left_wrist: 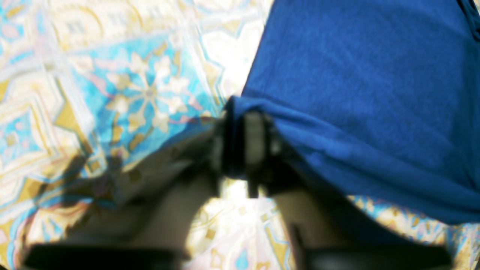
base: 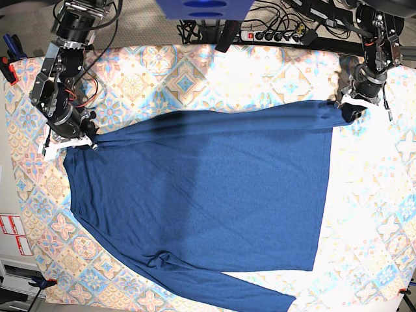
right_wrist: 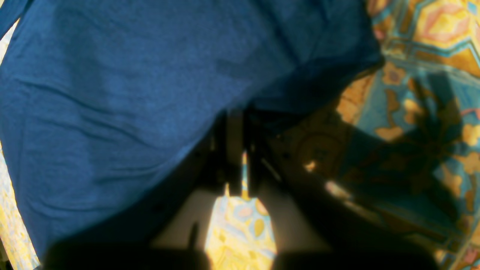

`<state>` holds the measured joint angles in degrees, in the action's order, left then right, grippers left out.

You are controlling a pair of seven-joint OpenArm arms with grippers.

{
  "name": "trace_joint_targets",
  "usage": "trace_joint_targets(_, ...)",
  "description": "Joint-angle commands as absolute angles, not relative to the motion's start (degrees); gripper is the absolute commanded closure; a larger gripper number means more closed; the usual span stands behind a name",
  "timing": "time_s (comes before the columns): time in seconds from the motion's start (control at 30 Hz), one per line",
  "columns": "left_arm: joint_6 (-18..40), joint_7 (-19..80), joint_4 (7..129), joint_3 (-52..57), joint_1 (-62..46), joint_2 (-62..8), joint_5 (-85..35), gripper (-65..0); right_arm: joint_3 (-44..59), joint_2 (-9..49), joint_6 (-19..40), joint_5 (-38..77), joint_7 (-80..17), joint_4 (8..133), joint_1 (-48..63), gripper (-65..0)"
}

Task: Fold the T-shirt properly
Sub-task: 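Lift both shoulder corners and pull them apart to stretch the shirt, then drag the held shoulder corners across the table, straightening the shirt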

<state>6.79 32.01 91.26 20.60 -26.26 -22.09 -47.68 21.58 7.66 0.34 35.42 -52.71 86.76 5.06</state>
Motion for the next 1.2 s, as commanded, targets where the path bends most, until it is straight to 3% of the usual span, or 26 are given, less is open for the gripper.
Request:
trace_joint_targets(0.0,7.1,34.0,92.1,21.1,-25.9,-23.1,-48.3,-21.7,21.8,8.5,0.7,36.0,-51.6,87.7,4.3,-0.7)
trace_joint_targets(0.2,7.1,36.3,92.4,21.1,-26.2,-23.1,-48.4,-44.5,20.9,8.5,0.7,36.0,-51.4,87.5,4.3,-0.7)
trace_joint_targets(0.33,7.2,36.3,92.4,21.1,-26.2,-23.0,-48.7,-51.5,20.6,8.5,0.7,36.0,-51.6,88.0,4.4,-0.7)
trace_joint_targets(1.17,7.2,36.3,85.8,16.4,-22.5,-21.4,-49.9,-51.6,20.6,8.6,0.7,36.0,-51.6,88.1,4.6,-0.7)
